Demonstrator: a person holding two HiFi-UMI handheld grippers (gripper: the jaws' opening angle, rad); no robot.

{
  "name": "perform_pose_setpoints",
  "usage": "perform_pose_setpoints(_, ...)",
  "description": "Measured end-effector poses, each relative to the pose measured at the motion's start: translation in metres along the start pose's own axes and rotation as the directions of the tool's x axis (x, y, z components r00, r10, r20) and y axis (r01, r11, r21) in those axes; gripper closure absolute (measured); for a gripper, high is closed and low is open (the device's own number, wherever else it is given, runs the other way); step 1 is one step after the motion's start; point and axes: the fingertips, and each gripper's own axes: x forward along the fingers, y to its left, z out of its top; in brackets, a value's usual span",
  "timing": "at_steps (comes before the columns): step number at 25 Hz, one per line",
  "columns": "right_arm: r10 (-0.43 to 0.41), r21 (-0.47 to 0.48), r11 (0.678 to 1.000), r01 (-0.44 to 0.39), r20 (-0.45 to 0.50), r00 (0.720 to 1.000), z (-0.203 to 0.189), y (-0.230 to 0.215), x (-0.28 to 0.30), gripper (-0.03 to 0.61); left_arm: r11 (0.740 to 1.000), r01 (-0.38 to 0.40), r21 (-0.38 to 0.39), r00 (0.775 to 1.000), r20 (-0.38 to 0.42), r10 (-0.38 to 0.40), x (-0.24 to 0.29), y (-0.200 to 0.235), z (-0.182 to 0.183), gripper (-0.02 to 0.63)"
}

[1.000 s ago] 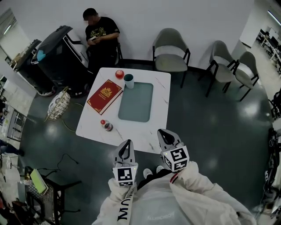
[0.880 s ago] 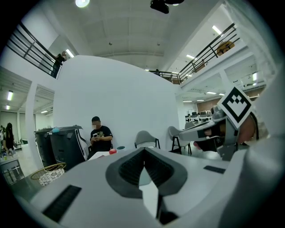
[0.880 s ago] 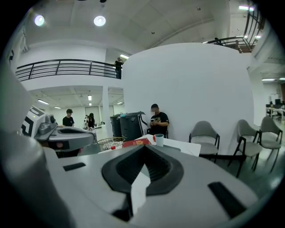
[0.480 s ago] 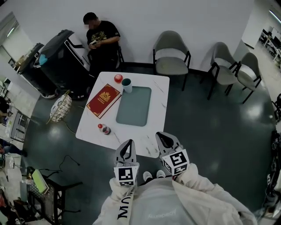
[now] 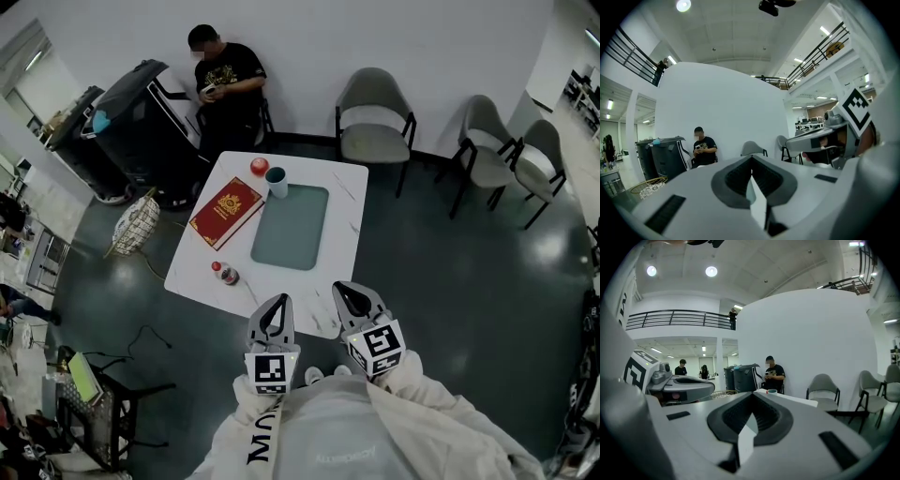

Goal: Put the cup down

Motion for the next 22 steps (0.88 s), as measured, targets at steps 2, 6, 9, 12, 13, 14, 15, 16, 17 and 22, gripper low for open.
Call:
perform_pose_setpoints(2, -0.003, -0.004, 1.0, 0.003, 0.0, 1.0, 0.001, 0.0, 0.002, 0.572, 1.0, 0.001, -0.001, 1.0, -0.001, -0.001, 0.001, 0.002, 0.0, 0.603)
perform_pose_setpoints(6, -0.002, -0.013, 1.0, 0.002, -0.005, 1.0, 0.0, 0.0, 0.004, 0.572, 1.0, 0.0, -0.001, 1.0, -0.004, 0.0, 0.002, 0.003, 0.0, 0.603)
perform_pose_setpoints(9, 0.007, -0.007, 1.0, -0.007, -0.003, 1.0, 0.0, 0.002, 0.005, 0.572, 1.0, 0.003, -0.005, 1.0, -0.004, -0.003, 0.002, 0.004, -0.001, 0.603)
perform_pose_setpoints(12, 0.01, -0.009, 1.0, -0.01, -0.005, 1.0, 0.0, 0.005, 0.008, 0.572, 1.0, 0.009, -0.01, 1.0, -0.006, -0.009, 0.002, 0.005, -0.002, 0.603)
perform_pose_setpoints(13, 0.011, -0.009, 1.0, -0.011, -0.006, 1.0, -0.001, 0.005, 0.009, 0.572, 1.0, 0.009, -0.008, 1.0, -0.008, -0.009, 0.002, 0.006, -0.003, 0.601)
perform_pose_setpoints(14, 0.012, -0.01, 1.0, -0.012, -0.006, 1.0, -0.001, 0.006, 0.01, 0.572, 1.0, 0.009, -0.007, 1.0, -0.009, -0.009, 0.002, 0.007, -0.003, 0.603)
perform_pose_setpoints(15, 0.013, -0.011, 1.0, -0.013, -0.008, 1.0, -0.001, 0.006, 0.01, 0.572, 1.0, 0.008, -0.006, 1.0, -0.009, -0.008, 0.002, 0.008, -0.003, 0.603)
perform_pose_setpoints(16, 0.013, -0.012, 1.0, -0.013, -0.009, 1.0, -0.001, 0.006, 0.011, 0.572, 1.0, 0.008, -0.006, 1.0, -0.009, -0.008, 0.002, 0.009, -0.003, 0.603)
perform_pose_setpoints(17, 0.012, -0.013, 1.0, -0.013, -0.01, 1.0, 0.0, 0.006, 0.011, 0.572, 1.0, 0.008, -0.006, 1.0, -0.009, -0.008, 0.002, 0.009, -0.003, 0.603)
perform_pose_setpoints(22, 0.013, -0.014, 1.0, -0.013, -0.013, 1.0, 0.0, 0.008, 0.013, 0.572, 1.0, 0.019, -0.013, 1.0, -0.013, -0.019, 0.002, 0.01, -0.004, 0.603)
